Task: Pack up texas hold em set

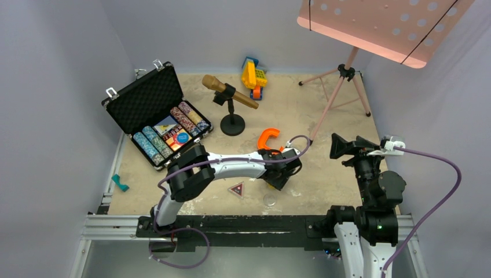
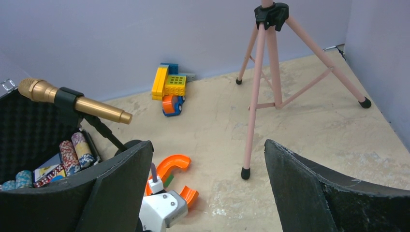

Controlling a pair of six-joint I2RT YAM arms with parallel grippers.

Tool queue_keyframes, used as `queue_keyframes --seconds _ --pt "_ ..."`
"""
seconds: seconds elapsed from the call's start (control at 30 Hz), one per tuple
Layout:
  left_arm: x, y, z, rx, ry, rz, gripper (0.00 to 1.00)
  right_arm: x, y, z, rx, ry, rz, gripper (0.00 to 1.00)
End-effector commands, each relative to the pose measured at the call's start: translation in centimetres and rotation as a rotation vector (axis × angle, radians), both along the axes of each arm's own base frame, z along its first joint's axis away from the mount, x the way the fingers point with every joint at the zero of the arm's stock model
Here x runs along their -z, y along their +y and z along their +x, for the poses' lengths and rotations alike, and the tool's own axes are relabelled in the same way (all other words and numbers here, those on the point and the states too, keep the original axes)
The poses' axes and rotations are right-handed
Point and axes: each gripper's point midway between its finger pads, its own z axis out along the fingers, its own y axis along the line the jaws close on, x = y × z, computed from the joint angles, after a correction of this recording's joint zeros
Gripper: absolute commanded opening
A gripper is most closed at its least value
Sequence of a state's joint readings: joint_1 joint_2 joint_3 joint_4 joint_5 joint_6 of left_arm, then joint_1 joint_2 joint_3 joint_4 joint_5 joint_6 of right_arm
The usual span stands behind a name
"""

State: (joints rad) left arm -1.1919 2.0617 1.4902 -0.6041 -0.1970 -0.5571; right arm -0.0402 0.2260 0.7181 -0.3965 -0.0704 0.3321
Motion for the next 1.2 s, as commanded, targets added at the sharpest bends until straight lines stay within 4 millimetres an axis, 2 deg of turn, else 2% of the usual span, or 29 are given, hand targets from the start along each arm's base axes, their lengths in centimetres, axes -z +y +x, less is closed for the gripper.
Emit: queue_keyframes --seconds 0.0,0.3,0.43,0.6,0.7,1.0,1.17 --pt "-2.7 1.0 1.7 -0.050 -0.037 -0.057 0.40 -0.5 -0.1 0.1 0.004 -0.020 -0.013 0.90" --pt "-3.6 5.4 3.5 -0.121 -0.056 -0.041 0.39 -0.5 -0.1 0.0 0.004 -0.022 -0.012 0.90" --pt "-4.1 8.5 4.5 -0.151 -0.060 -0.016 0.40 -0.6 -0.1 0.0 0.005 -0.025 -0.011 0.90" --pt "-4.5 13.8 6.1 -0.214 -0.051 0.009 0.39 -0.7 -0.1 0.0 0.003 -0.028 -0.011 0.90" --pt "-5.4 17.5 7.3 -0.254 -0.060 0.048 0.39 -0.7 -0.1 0.0 0.002 -0.031 -0.010 0.90" --pt "-9.9 27.5 10.8 -0.448 -0.082 0.072 0.40 -1.0 -0.1 -0.2 0.007 -0.043 -0.007 0.90" --pt "-11.3 32.5 13.1 -0.537 -0.109 0.095 0.39 -1.0 -0.1 -0.3 0.003 -0.048 -0.007 0.90"
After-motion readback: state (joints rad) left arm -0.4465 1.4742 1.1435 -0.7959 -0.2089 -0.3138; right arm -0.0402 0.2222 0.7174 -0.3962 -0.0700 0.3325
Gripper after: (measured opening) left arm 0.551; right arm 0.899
